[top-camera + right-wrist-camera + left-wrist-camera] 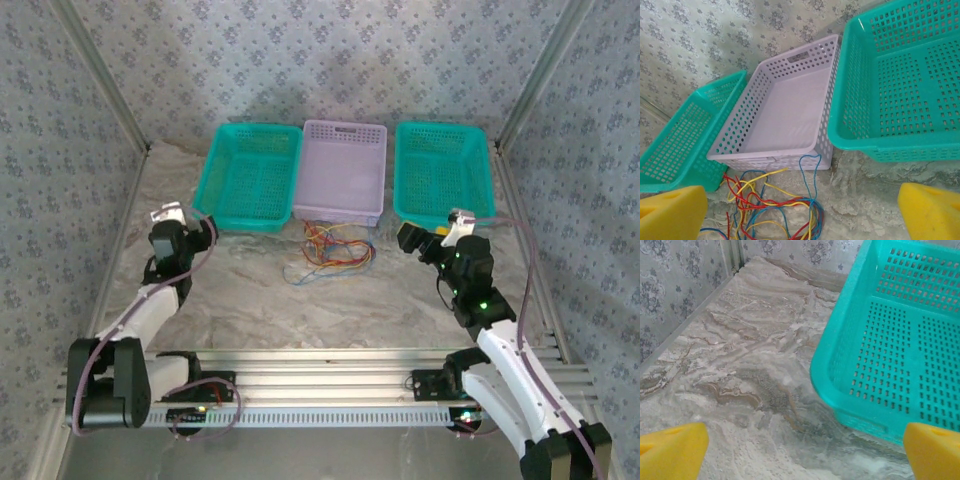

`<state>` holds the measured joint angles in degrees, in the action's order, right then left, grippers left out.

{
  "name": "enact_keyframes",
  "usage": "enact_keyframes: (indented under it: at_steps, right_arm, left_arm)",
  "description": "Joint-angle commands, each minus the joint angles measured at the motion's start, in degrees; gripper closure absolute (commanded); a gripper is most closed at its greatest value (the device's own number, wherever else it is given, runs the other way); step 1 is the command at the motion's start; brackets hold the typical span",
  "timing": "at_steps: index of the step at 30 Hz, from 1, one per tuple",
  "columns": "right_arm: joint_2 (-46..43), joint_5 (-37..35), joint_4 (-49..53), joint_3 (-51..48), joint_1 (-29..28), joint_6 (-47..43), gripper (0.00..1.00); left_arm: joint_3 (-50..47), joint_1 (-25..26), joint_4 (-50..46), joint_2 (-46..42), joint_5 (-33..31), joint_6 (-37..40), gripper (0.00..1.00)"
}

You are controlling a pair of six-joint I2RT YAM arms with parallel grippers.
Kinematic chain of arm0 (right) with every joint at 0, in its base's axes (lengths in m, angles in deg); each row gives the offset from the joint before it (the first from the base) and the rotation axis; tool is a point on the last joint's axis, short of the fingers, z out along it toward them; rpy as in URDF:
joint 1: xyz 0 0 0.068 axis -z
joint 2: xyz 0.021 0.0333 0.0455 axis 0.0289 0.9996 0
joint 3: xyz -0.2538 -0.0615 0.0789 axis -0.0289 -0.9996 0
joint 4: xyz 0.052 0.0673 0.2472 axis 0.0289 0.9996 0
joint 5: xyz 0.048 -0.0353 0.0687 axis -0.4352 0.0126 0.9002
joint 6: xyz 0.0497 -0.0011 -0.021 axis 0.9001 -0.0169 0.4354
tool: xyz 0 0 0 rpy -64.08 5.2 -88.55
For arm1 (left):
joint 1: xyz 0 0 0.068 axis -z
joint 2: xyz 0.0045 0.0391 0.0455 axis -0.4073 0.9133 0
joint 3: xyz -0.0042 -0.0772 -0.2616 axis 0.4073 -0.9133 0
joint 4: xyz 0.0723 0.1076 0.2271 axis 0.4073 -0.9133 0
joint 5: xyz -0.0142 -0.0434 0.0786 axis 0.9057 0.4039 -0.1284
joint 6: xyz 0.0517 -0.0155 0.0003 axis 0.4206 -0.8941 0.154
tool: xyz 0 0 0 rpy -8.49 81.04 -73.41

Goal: Untangle the cables

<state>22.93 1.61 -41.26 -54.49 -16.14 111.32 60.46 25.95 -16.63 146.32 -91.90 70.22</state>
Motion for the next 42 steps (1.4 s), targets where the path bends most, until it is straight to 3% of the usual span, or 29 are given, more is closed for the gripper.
enact_keyframes:
  at_steps: [1,7,11,15,21,27,32,36,42]
  right_arm:
    - [0.51,-0.97,0.34,2.34,-0.72,-1.58,0.00]
    - [2.24,-1.80,1.68,3.32,-1.82,-2.03,0.00]
    - [3.36,-3.30,3.35,4.22,-3.21,-3.57,0.00]
    - [4.13,-2.65,3.08,4.31,-3.71,-3.79,0.00]
    - [5.37,-3.12,3.64,4.88,-5.54,-4.63,0.00]
    - [10.08,-2.15,6.30,7.38,-9.12,-4.82,0.00]
    - [18.80,1.13,6.60,10.66,-13.27,-4.37,0.01]
    - [23.59,0.04,4.89,12.08,-17.75,-5.33,0.06]
    - [31.13,6.68,-0.28,14.26,-20.67,-4.50,0.30]
  left_arm:
    - [6.70,1.31,-15.29,-2.02,-0.76,-5.47,0.00]
    - [16.89,1.43,-28.04,-1.90,4.93,-8.45,0.00]
    - [20.84,1.18,-35.17,-2.16,2.22,-15.97,0.00]
    - [20.89,0.05,-35.22,-3.97,10.69,-19.47,0.00]
    - [19.94,-0.37,-36.52,-8.16,12.87,-30.01,0.00]
    - [20.30,0.74,-42.97,-10.26,15.14,-27.96,0.00]
    - [15.80,3.34,-42.38,-14.71,15.48,-28.26,0.00]
    - [12.84,6.31,-41.65,-15.91,16.96,-28.73,0.01]
    - [8.85,14.13,-36.69,-13.40,16.87,-28.89,0.01]
